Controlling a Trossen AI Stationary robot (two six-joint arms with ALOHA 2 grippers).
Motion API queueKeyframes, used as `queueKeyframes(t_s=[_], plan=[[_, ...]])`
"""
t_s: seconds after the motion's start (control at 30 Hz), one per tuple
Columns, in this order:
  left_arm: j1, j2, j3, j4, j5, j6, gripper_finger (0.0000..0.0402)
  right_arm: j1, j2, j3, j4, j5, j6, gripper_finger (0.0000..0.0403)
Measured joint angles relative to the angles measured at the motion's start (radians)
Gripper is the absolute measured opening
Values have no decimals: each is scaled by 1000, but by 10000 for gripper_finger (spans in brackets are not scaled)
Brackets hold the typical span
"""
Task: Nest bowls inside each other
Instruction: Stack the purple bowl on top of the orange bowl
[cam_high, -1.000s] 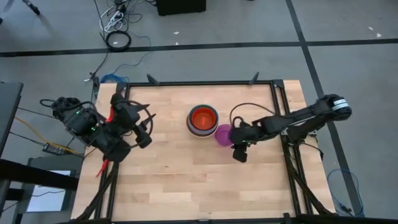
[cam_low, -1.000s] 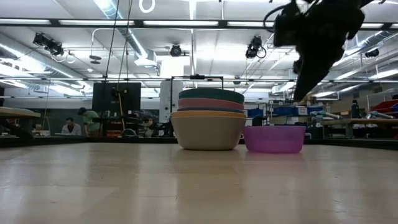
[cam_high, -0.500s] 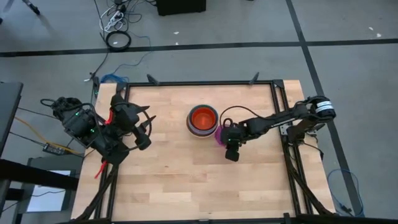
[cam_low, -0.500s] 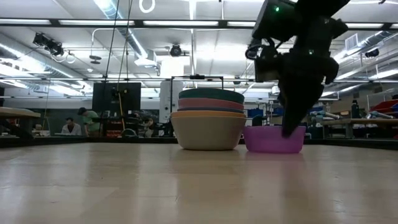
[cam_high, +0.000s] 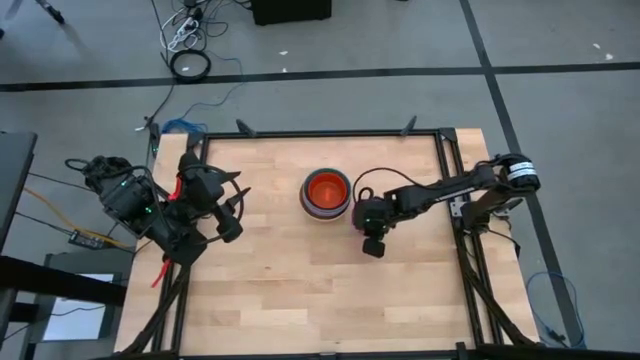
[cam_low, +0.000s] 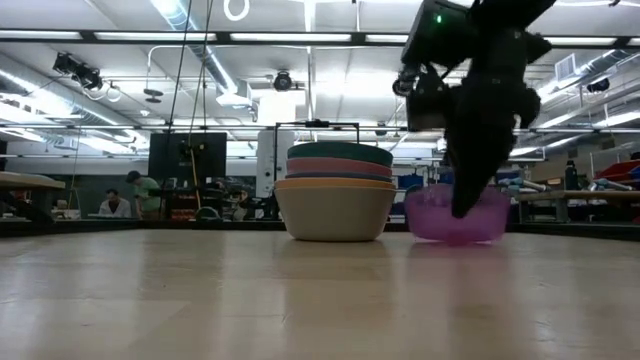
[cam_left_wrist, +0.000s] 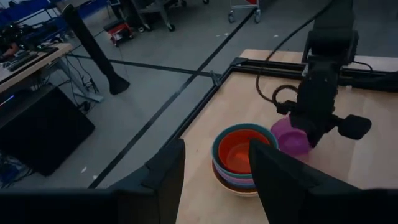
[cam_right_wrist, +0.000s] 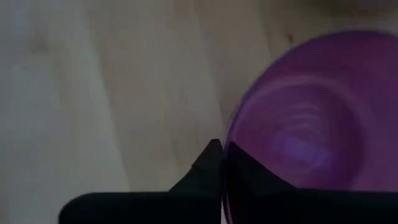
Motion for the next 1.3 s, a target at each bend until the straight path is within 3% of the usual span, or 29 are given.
queueKeyframes(t_s=[0.3, 0.57, 0.67, 0.93, 1.13, 1.3], plan=[[0, 0, 0, 0, 10, -10, 186, 67, -114, 305, -133, 49, -72, 0], [0, 0, 0, 0, 0, -12, 186, -8, 54, 559, -169, 44, -245, 0], [0, 0, 0, 1, 29, -27, 186, -58, 131, 570, -179, 7, -267, 0], [-43, 0, 0, 0, 60, -49, 186, -171, 265, 570, -227, 29, -304, 0], [-54, 0, 0, 0, 54, -59, 186, -185, 275, 570, -246, 42, -320, 2], [-54, -1, -17, -1, 50, -64, 186, -159, 225, 577, -260, 41, -330, 53]])
